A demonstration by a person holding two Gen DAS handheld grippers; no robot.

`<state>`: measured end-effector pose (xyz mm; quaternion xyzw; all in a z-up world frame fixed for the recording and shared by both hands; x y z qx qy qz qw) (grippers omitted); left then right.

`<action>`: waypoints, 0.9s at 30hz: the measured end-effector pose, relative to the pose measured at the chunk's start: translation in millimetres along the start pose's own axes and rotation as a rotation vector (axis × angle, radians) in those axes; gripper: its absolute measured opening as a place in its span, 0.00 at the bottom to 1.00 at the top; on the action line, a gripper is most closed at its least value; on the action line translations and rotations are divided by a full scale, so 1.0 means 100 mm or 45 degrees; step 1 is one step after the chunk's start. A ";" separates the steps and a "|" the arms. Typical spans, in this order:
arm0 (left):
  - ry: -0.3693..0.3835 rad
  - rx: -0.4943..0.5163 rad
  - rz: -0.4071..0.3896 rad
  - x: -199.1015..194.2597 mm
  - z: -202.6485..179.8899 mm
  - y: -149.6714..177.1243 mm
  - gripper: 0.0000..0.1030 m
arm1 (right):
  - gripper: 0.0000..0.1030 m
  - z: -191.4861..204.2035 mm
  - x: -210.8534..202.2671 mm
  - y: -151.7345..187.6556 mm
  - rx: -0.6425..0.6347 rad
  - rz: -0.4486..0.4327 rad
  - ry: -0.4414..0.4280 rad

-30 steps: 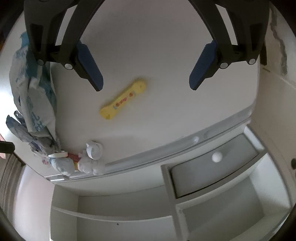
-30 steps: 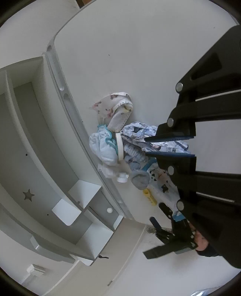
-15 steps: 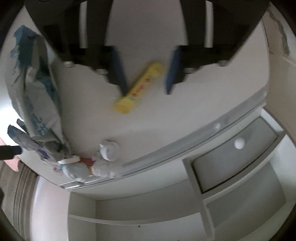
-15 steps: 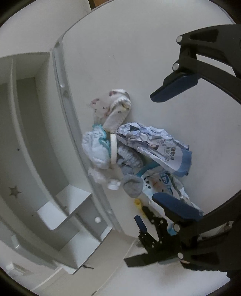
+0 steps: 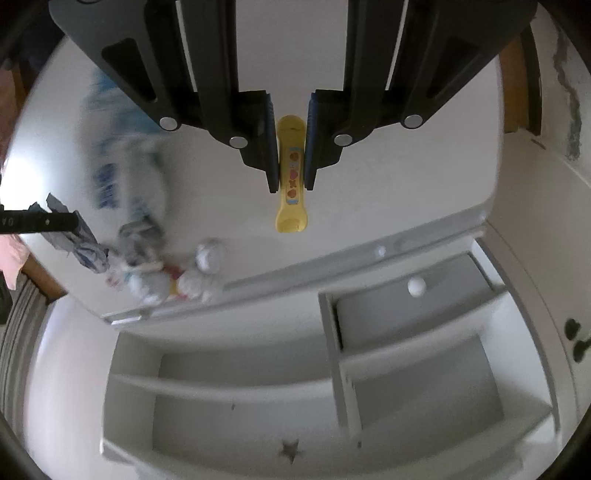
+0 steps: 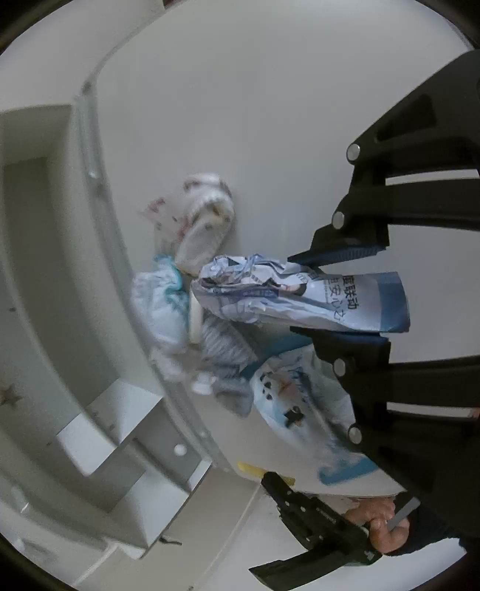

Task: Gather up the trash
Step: 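Grasp the yellow stick with the left tool while the right tool lifts the wrapper, then carry the yellow stick and printed wrapper over the black bin and open both tools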

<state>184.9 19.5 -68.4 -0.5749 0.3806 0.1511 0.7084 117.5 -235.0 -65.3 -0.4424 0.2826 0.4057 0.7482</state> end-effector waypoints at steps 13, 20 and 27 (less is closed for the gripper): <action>0.432 0.272 -0.077 -0.37 -2.50 -0.15 0.12 | 0.28 -1.48 -1.35 0.61 0.146 -0.266 0.181; 0.764 0.444 0.001 -0.32 -4.29 0.10 0.12 | 0.28 -2.85 -2.04 1.27 0.367 -0.346 0.422; 0.971 0.654 0.079 -0.19 -5.75 0.60 0.12 | 0.28 -4.05 -2.23 2.06 0.657 -0.329 0.545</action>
Point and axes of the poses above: each gripper's, at about its wrist camera, not at the fingertips, and x roughly the way its jaws point, z to its left, y to its underside, the point moved 9 cm from there along x, roughly the way its jaws point, and after that the axes turned 2 degrees about y, right-handed, at the moved point
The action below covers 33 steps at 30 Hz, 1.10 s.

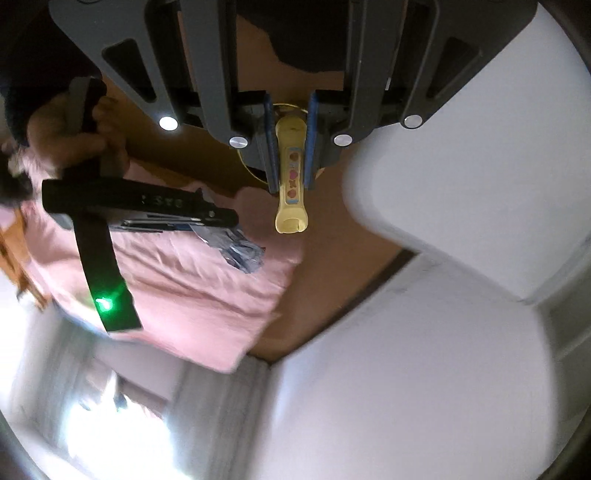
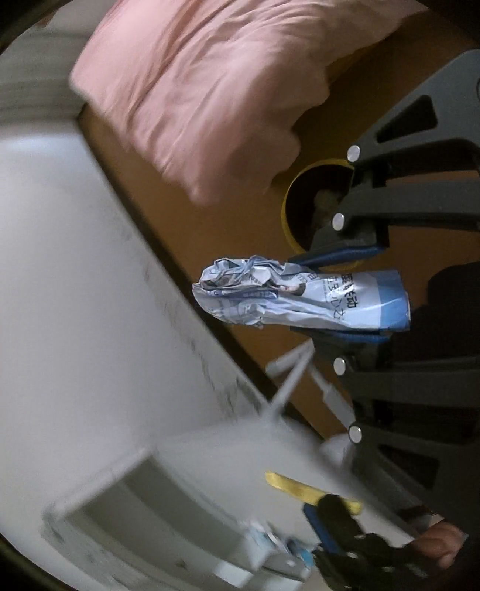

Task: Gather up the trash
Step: 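Carry the yellow stick and printed wrapper over the black bin and open both tools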

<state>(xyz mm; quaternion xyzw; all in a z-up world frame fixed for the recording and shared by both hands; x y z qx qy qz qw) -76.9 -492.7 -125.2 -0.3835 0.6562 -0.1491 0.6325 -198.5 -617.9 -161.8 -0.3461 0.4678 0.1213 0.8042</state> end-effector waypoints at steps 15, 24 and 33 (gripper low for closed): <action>0.147 -0.017 0.317 2.05 -0.34 0.43 0.12 | 0.28 -1.17 1.13 0.66 0.217 0.247 0.079; 0.125 -0.069 0.417 2.48 -0.25 0.60 0.12 | 0.29 -1.24 1.40 0.67 0.210 0.289 0.088; 0.111 -0.056 0.387 2.40 -0.23 0.52 0.49 | 0.29 -1.29 1.41 0.66 0.228 0.278 0.072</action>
Point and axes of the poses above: each gripper's, at about its wrist camera, not at the fingertips, and x roughly the way its jaws point, z to its left, y to its underside, the point moved 9 cm from there along x, roughly the way its jaws point, and after that the axes turned 2 degrees about y, right-handed, at the moved point
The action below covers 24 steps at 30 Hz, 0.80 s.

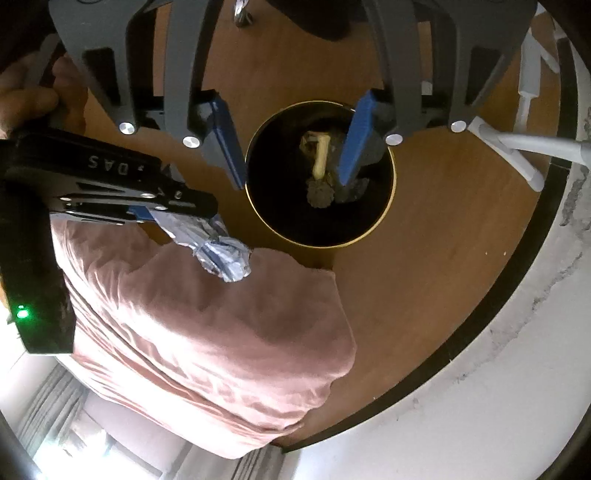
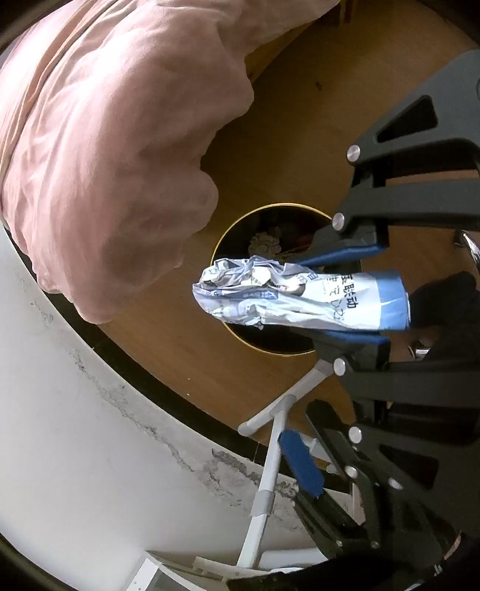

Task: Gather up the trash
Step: 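Carry the yellow stick and printed wrapper over the black bin and open both tools, then grasp the blue printed bag with the left tool while the right tool grasps the grey knotted cloth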

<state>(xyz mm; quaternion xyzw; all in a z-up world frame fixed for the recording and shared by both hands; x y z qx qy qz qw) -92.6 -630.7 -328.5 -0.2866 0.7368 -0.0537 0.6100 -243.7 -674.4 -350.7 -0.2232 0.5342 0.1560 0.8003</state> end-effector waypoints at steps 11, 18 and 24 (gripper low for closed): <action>0.010 0.053 -0.054 -0.44 -0.22 0.02 0.65 | 0.61 0.09 -0.20 -0.11 -0.001 -0.041 -0.009; -0.008 0.105 -0.129 -1.17 -0.41 0.12 0.77 | 0.65 0.39 -0.82 -0.16 -0.046 -0.164 -0.008; -0.140 0.180 -0.261 -2.21 -0.39 0.38 0.88 | 0.73 1.09 -1.59 -0.09 -0.199 -0.317 -0.039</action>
Point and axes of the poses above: each gripper's, at about its wrist camera, not at the fingertips, and x roughly the way its jaws point, z to its left, y to its underside, the point moved 9 cm from there along x, roughly the way its jaws point, and after that the axes turned 2 degrees about y, right-handed, at the moved point
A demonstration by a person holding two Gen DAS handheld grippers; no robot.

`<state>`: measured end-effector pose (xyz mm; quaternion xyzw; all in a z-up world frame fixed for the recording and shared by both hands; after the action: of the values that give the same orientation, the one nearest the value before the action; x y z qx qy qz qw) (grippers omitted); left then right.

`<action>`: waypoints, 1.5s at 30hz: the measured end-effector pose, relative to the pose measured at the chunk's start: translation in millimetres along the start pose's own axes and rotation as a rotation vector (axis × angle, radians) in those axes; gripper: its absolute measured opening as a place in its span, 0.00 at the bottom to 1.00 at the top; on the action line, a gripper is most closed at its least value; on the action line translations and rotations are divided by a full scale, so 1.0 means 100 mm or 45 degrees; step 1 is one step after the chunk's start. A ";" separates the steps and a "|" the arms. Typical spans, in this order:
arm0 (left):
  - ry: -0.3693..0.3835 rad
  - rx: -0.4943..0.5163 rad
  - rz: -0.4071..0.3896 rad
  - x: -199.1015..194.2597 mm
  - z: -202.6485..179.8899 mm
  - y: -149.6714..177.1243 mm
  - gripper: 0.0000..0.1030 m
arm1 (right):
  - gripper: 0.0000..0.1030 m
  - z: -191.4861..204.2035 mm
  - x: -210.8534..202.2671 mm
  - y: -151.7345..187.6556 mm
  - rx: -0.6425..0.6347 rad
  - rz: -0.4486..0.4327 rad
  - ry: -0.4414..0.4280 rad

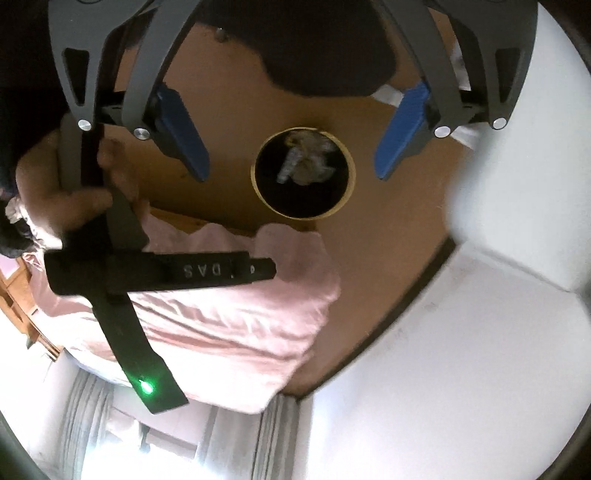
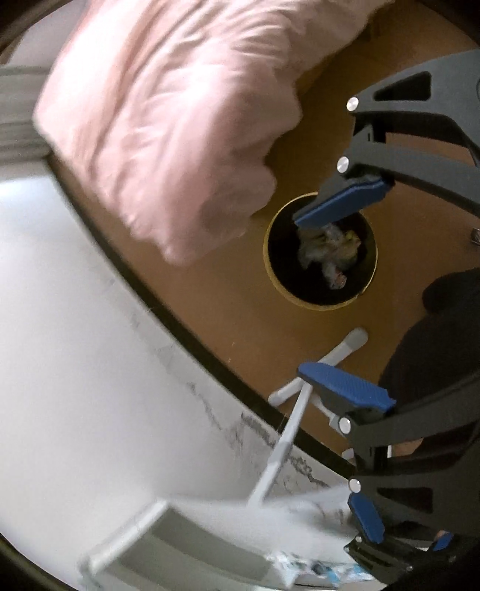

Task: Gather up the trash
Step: 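Grasp the blue printed bag with the left tool while the right tool grasps the grey knotted cloth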

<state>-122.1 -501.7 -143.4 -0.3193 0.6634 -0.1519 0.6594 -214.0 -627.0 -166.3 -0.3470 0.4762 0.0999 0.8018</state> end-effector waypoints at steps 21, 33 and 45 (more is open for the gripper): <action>-0.801 -0.443 0.019 -2.75 3.64 2.09 0.90 | 0.78 3.72 -0.24 0.54 -0.736 0.091 -0.435; -0.900 -0.523 -0.002 -2.92 3.80 2.38 0.31 | 0.78 5.13 -0.09 0.95 -1.073 0.111 -0.501; -0.969 -0.743 -0.096 -3.72 3.58 2.98 0.28 | 0.78 6.36 0.24 1.45 -1.279 0.170 -0.578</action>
<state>131.7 32.8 -69.4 -0.5478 0.3777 0.1444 0.7324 169.0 -109.5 -58.8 -0.6256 0.2063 0.4376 0.6120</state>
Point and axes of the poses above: each gripper's, at about its wrist camera, not at the fingertips, and x roughly the way its jaws point, z to its left, y to its underside, the point moved 9 cm from there along x, roughly the way its jaws point, and after that the axes turned 2 degrees about y, right-handed, at the moved point
